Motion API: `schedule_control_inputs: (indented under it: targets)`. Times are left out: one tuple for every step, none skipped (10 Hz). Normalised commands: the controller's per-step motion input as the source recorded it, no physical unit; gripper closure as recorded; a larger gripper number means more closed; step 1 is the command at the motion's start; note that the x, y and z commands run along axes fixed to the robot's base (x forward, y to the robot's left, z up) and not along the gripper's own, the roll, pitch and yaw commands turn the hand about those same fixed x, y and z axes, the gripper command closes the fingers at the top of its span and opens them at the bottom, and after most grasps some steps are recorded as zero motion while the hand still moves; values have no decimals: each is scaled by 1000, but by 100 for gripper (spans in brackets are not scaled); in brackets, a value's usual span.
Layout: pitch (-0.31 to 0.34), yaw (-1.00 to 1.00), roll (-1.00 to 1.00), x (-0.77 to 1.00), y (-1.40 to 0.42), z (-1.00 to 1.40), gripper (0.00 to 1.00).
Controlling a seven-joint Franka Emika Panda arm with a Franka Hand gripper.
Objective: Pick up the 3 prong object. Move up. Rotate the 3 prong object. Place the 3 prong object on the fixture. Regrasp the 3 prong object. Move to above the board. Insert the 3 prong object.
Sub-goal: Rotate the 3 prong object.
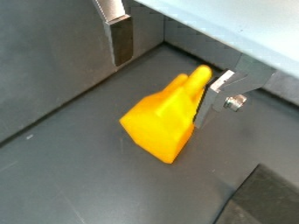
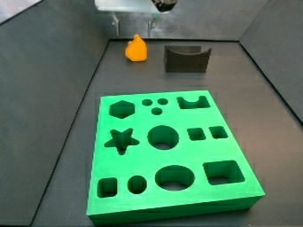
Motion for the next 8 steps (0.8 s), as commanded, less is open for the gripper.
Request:
schedule_control_inputs:
  targets:
    - [-19, -24, 36, 22, 14, -1000, 0]
    - [-16, -22, 53, 30, 19, -1000, 0]
    - [-9, -18, 72, 41, 22, -1000, 0]
    - [-7, -16, 80, 44, 20, -936, 0]
    - [-8, -12, 98, 42, 15, -785, 0]
    - [-6, -9, 115, 39, 13, -643, 0]
    - [-9, -11, 129, 39, 11, -543, 0]
    - [-10, -12, 137, 37, 10, -480, 0]
